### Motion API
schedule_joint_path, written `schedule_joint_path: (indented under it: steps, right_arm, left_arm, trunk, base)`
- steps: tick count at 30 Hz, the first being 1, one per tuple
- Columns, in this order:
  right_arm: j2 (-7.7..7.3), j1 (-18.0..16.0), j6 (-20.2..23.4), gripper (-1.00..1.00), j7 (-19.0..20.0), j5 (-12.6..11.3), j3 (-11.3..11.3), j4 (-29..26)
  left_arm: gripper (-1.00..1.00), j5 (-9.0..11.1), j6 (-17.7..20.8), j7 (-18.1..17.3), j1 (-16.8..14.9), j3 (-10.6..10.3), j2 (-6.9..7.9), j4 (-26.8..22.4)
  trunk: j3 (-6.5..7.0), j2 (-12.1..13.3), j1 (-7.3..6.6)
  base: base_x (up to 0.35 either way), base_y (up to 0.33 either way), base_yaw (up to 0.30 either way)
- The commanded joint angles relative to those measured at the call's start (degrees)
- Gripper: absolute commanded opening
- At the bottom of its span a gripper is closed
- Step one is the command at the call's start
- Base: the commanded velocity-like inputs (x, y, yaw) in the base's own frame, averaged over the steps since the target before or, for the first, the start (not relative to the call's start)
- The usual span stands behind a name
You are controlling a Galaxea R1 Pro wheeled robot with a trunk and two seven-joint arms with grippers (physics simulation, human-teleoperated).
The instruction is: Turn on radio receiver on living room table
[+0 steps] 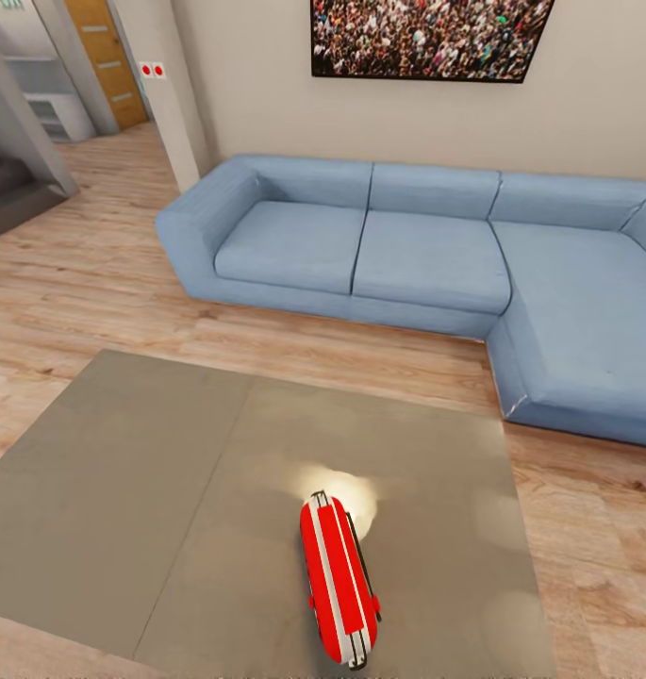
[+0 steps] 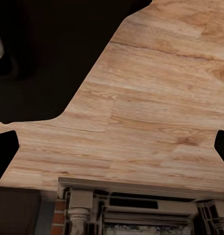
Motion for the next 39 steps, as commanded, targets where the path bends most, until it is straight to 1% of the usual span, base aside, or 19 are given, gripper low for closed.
schedule_joint_path:
  steps: [1,12,17,20,23,24,25,26,27,28,29,31,32,34,35,38,39]
  right_arm:
    - [-0.01,0.0,0.0,1.0,0.1,0.0,0.0,0.0]
    - [0.07,0.0,0.0,1.0,-0.4,0.1,0.0,0.0]
    - [-0.14,0.0,-0.1,1.0,-0.4,0.2,0.0,-0.1]
    - [-0.39,0.1,0.3,1.0,0.0,0.2,0.0,-2.2]
    - [-1.53,0.1,1.5,1.0,0.2,0.4,0.0,-6.4]
    - [-2.61,0.2,3.0,1.0,0.4,0.7,0.0,-9.2]
    - [-3.23,0.2,4.1,1.0,0.4,0.8,0.0,-10.8]
    - [-4.51,0.2,6.8,1.0,0.5,1.1,-0.1,-14.4]
    - [-6.83,0.2,14.4,1.0,0.7,1.3,-0.2,-23.8]
    - [-7.72,0.2,19.3,1.0,0.8,1.2,-0.3,-29.7]
    - [-8.09,0.2,21.9,1.0,0.8,1.1,-0.4,-32.8]
    - [-9.3,0.2,31.3,1.0,0.8,0.9,-0.9,-45.6]
    - [-9.82,0.2,35.0,1.0,0.8,0.8,-1.4,-51.7]
    - [-10.22,0.2,37.9,1.0,0.7,0.8,-2.2,-57.4]
    - [-10.49,0.2,40.0,1.0,0.6,0.8,-3.1,-62.5]
    - [-10.72,0.2,41.8,1.0,0.4,1.0,-4.5,-69.3]
    - [-10.84,0.2,42.5,1.0,0.4,1.1,-5.4,-73.1]
  left_arm:
    - [1.0,0.0,0.0,0.0,0.0,0.0,0.01,0.0]
    - [1.0,-0.1,0.1,0.3,0.0,-0.1,-0.02,-0.1]
    - [1.0,-0.3,0.1,0.4,-0.1,-0.2,-0.08,0.0]
    - [1.0,-0.4,0.0,0.5,-0.1,-0.2,0.22,-0.7]
    - [1.0,-0.3,0.4,0.7,0.0,-0.2,1.41,-4.2]
    - [1.0,-0.3,0.8,0.7,-0.1,-0.2,2.06,-7.0]
    - [1.0,-0.3,1.1,0.7,-0.1,-0.2,2.41,-8.5]
    - [1.0,-0.2,2.1,0.7,-0.1,-0.2,3.19,-11.8]
    - [1.0,-0.1,6.8,0.5,-0.1,-0.1,4.65,-20.1]
    - [1.0,0.0,10.7,0.4,-0.1,-0.1,5.14,-25.4]
    - [1.0,0.0,12.9,0.4,-0.1,-0.1,5.3,-28.3]
    - [1.0,0.0,22.4,0.2,-0.1,-0.1,5.65,-40.7]
    - [1.0,0.1,27.0,0.1,-0.1,-0.1,5.69,-47.0]
    - [1.0,0.1,31.2,0.0,-0.1,-0.1,5.66,-53.0]
    - [1.0,0.1,34.6,-0.1,-0.1,-0.1,5.61,-58.8]
    - [1.0,0.1,38.7,-0.2,-0.1,-0.1,5.46,-66.9]
    - [1.0,0.1,40.7,-0.5,-0.1,-0.2,5.29,-71.3]
  trunk:
    - [-0.03,0.0,0.0]
    - [-0.09,0.0,0.0]
    - [-0.09,0.0,0.0]
    - [-0.09,0.0,0.0]
    - [-0.09,0.0,0.0]
    - [-0.09,0.0,0.0]
    - [-0.09,0.0,0.0]
    - [-0.09,0.0,0.0]
    - [-0.09,0.0,0.0]
    - [-0.09,0.0,0.0]
    - [-0.09,0.0,0.0]
    - [-0.09,0.0,0.0]
    - [-0.09,0.0,0.0]
    - [-0.09,0.0,0.0]
    - [-0.09,0.0,0.0]
    - [-0.09,0.0,0.0]
    - [-0.09,0.0,0.0]
  base:
    - [0.0,0.0,0.0]
    - [0.0,0.0,0.0]
    - [0.0,0.0,0.0]
    - [0.0,0.0,0.0]
    - [0.0,0.0,0.0]
    - [0.0,0.0,0.0]
    - [0.0,0.0,0.0]
    - [0.0,0.0,0.0]
    - [0.0,0.0,0.0]
    - [0.0,0.0,0.0]
    - [0.0,0.0,0.0]
    - [0.0,0.0,0.0]
    - [0.0,0.0,0.0]
    - [0.0,0.0,0.0]
    - [0.0,0.0,0.0]
    - [0.0,0.0,0.0]
    - [0.0,0.0,0.0]
